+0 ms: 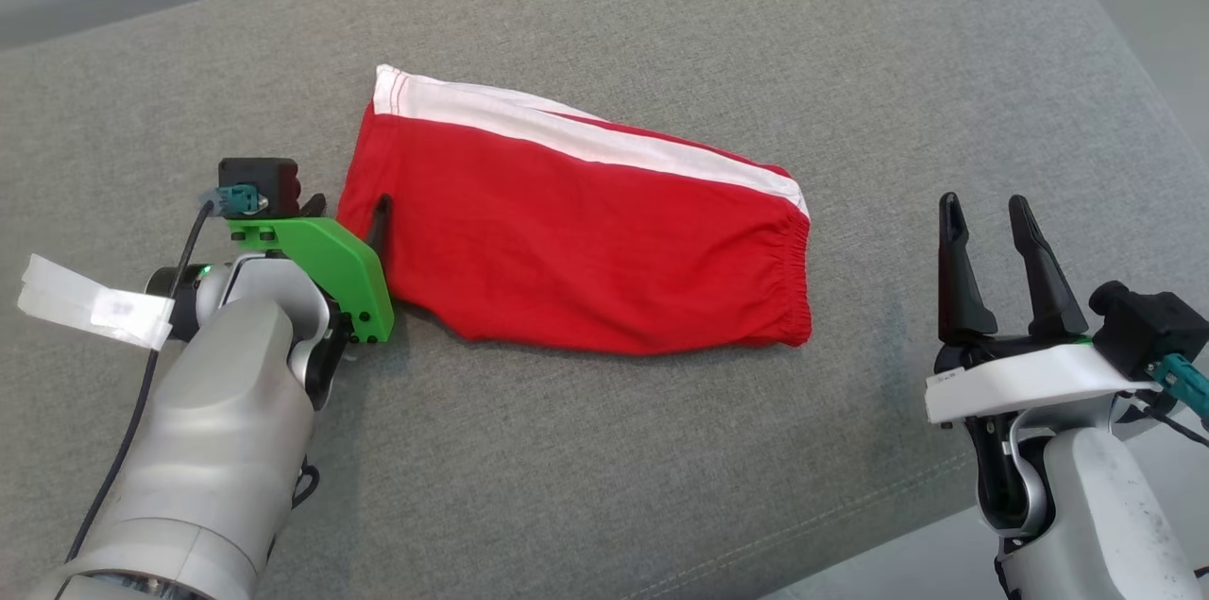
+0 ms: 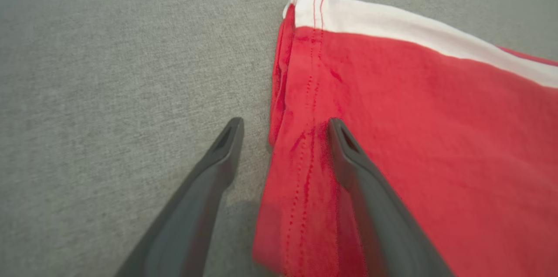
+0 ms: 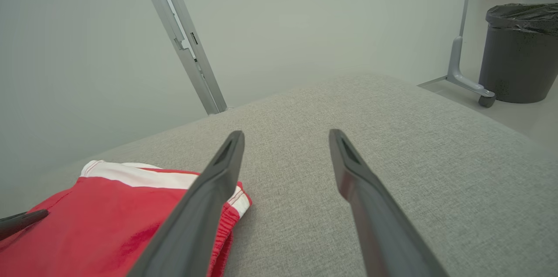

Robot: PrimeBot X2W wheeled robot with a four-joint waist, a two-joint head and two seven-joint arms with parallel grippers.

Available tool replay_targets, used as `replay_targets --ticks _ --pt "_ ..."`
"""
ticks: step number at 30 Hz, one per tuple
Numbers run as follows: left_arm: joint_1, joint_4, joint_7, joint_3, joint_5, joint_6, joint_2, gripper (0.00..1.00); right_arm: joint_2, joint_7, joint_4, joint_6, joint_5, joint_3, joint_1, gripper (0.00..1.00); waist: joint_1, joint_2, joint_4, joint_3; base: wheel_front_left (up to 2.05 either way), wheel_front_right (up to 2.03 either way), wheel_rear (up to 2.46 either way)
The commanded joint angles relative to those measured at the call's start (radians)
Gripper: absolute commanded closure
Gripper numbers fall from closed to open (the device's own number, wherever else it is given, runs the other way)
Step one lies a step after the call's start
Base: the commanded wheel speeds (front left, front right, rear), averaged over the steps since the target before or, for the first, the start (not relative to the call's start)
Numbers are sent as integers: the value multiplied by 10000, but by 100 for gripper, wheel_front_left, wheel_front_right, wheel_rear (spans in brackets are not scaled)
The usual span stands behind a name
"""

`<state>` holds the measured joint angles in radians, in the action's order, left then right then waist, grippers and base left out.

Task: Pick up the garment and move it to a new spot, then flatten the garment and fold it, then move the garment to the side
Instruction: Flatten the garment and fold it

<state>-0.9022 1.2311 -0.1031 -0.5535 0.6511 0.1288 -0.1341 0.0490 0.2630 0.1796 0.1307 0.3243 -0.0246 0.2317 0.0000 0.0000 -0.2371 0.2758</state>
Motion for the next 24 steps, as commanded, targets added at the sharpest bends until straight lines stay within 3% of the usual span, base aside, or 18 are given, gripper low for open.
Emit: replay_targets --ticks 1,6,7,8,9,10,17,24 --pt "-125 20 115 -58 128 21 -77 0 29 35 -59 1 96 -18 22 0 0 0 -200 166 0 0 0" --pt "-22 -31 584 -234 292 21 -80 0 29 34 -97 1 103 -87 -4 0 0 0 -302 189 0 0 0" --pt "26 -40 648 -276 342 21 -83 13 27 34 -102 1 104 -97 -7 0 0 0 -318 185 0 0 0" --pt "65 -63 683 -320 385 21 -95 53 29 35 -108 1 111 -110 -8 0 0 0 -328 175 0 0 0" --pt "105 -80 688 -365 427 21 -96 82 29 34 -114 1 117 -125 -1 0 0 0 -333 167 0 0 0" --pt "160 -117 701 -411 479 21 -70 100 29 34 -124 1 126 -129 6 0 0 0 -331 156 0 0 0" --pt "460 -593 473 -732 826 22 -73 100 30 35 -164 1 69 -268 -85 0 0 0 -75 -93 0 0 0" --pt "1084 -1300 -345 -843 1359 22 -62 100 32 34 -123 1 -97 -659 -371 0 0 0 655 -734 0 0 0"
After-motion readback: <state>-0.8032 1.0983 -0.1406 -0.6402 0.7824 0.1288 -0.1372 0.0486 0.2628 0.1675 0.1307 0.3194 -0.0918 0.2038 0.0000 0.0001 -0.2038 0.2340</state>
